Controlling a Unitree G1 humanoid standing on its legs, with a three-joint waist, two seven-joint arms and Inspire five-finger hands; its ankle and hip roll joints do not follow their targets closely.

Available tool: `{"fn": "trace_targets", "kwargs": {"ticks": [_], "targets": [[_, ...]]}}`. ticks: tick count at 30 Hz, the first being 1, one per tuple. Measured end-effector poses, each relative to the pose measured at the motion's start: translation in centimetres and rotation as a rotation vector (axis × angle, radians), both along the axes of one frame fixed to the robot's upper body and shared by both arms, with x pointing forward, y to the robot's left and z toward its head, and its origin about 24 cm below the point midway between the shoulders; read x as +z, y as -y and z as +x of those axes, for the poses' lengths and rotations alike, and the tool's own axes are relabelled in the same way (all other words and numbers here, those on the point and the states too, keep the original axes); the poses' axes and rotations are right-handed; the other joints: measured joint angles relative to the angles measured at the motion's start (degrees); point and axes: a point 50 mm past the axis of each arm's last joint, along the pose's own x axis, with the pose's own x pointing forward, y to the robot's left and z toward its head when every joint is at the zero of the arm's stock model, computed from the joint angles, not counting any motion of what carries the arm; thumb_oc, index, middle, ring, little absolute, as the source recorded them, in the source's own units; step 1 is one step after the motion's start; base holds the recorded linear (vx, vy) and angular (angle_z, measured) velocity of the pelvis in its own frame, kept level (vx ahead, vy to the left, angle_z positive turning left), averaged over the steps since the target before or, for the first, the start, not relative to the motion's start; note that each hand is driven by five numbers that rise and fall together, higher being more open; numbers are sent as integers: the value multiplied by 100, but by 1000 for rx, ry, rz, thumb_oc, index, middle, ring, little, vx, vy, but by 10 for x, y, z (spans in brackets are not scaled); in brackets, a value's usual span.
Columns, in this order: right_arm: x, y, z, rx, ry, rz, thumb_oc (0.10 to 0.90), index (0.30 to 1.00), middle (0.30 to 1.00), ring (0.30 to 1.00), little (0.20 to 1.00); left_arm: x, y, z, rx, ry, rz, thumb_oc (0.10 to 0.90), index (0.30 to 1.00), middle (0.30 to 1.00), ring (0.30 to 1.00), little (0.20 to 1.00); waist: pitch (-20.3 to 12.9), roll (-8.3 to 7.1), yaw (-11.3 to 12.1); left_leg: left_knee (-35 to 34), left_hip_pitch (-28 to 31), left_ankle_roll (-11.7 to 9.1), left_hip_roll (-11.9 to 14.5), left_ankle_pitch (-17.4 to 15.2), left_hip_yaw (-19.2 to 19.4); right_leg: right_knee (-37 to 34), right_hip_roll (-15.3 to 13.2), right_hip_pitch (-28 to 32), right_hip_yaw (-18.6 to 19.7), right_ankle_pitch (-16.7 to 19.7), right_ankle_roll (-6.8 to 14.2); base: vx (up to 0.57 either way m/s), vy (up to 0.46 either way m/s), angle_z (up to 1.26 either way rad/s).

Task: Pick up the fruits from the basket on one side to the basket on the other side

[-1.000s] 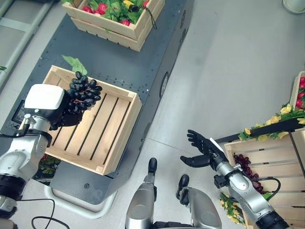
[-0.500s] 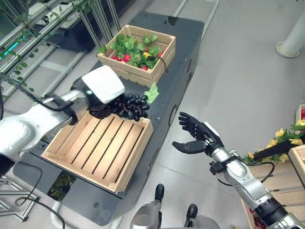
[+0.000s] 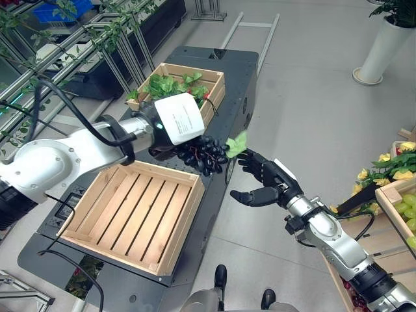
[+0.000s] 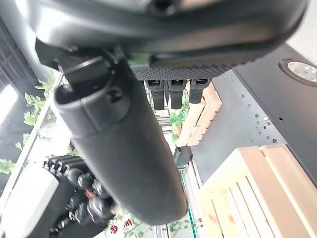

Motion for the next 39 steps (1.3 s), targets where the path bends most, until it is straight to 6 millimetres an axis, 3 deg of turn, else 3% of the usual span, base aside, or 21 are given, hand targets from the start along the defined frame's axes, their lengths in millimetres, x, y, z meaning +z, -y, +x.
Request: {"fn": "trace_targets", "kwargs": {"ticks": [7, 10, 13, 24, 31, 39], "targets": [[42, 13, 6, -213, 173, 92, 800, 900, 900, 900, 900, -32, 10, -5, -4, -63, 12, 400, 300, 300, 300, 300, -19, 18, -40, -2, 1, 18, -7, -12, 3, -9, -7, 3, 22, 1, 1, 0, 0, 0], [60, 21, 7, -302, 245, 168, 800, 900, 900, 900, 900, -37, 8, -6, 23, -81, 30, 400, 300, 300, 300, 300, -19, 18, -49, -2, 1, 19, -7, -12, 1, -17, -4, 12, 34, 0, 0, 0, 0, 0], [67, 17, 4, -288, 254, 249, 800, 900, 900, 900, 900, -39, 7, -6, 45, -77, 44, 400, 300, 300, 300, 300, -19, 19, -64, -2, 4, 19, -5, -12, 2, -19, -2, 15, 38, 0, 0, 0, 0, 0], [62, 4, 4, -191, 146, 409, 800, 900, 900, 900, 900, -35, 15, -9, 27, -74, 57, 400, 300, 300, 300, 300, -53, 11, -81, -2, 13, 20, -4, -15, 4, -14, -1, 30, 38, 0, 1, 0, 0, 0], [44, -12, 0, 4, -15, 343, 800, 900, 900, 900, 900, -35, 16, -10, 25, -74, 58, 400, 300, 300, 300, 300, -100, -14, -85, -2, 16, 21, 0, -16, 13, -15, 1, 30, 43, 0, 1, 0, 0, 0], [35, -24, -5, 128, -87, 334, 800, 900, 900, 900, 900, -35, 16, -10, 20, -78, 62, 400, 300, 300, 300, 300, -266, -197, -79, -2, 46, 81, 12, -58, 109, -24, 0, 30, 115, 0, 2, 9, 0, -4]]}}
